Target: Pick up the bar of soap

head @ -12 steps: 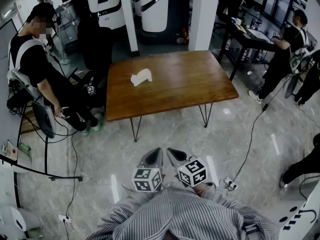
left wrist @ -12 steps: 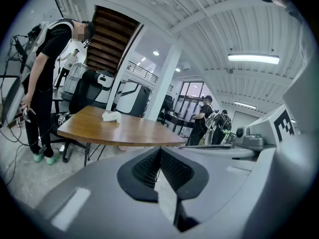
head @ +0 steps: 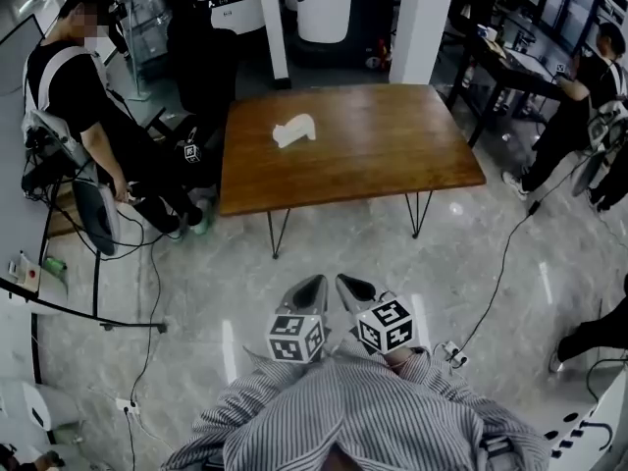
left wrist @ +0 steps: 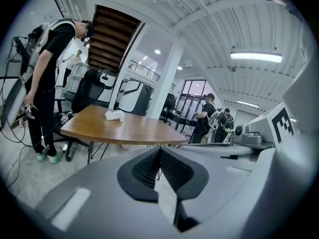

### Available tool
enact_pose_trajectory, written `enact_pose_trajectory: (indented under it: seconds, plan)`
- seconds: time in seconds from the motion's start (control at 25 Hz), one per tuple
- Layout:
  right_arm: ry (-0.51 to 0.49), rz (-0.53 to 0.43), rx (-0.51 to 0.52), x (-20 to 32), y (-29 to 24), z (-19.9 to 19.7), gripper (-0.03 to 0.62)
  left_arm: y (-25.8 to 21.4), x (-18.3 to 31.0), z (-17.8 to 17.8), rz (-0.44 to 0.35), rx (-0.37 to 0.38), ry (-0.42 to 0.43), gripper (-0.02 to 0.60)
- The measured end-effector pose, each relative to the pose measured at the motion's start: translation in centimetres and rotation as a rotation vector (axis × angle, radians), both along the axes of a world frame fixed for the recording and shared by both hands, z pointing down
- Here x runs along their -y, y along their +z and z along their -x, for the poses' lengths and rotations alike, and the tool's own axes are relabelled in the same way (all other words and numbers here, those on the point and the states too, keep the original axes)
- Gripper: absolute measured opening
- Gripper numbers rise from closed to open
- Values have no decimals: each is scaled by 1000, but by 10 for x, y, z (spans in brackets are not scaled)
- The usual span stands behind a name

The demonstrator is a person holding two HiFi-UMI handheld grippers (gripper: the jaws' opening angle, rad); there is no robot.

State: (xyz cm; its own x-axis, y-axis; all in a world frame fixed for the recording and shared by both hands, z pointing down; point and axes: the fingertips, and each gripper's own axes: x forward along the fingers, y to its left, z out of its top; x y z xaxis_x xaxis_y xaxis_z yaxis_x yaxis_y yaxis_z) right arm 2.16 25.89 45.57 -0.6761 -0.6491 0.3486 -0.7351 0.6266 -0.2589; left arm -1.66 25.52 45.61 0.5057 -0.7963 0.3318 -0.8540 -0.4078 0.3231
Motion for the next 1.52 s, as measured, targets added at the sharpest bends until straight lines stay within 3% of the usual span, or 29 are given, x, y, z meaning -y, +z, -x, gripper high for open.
enact_pose_trajectory:
  seconds: [0.32, 0.48, 0.64, 0.84, 1.12, 1.52]
  plan:
    - [-32, -21, 58, 10, -2, 1, 2, 5, 12, -3, 2, -15, -13, 5]
    - [-39, -82, 13, 23, -6, -5, 2, 5, 22, -10, -3, -33, -2, 5]
    - [-52, -40, 27, 32, 6, -8, 2, 14, 30, -19, 20, -70, 5, 5]
    - [-42, -1, 9, 51, 24, -17, 2, 26, 50, -33, 45, -64, 32, 5]
    - [15, 19, -30, 129, 42, -17, 3, 40, 127, -21, 42, -70, 44, 5]
    - [59, -41, -34, 312, 24, 30, 3, 27, 301, 30, 25, -48, 73, 5]
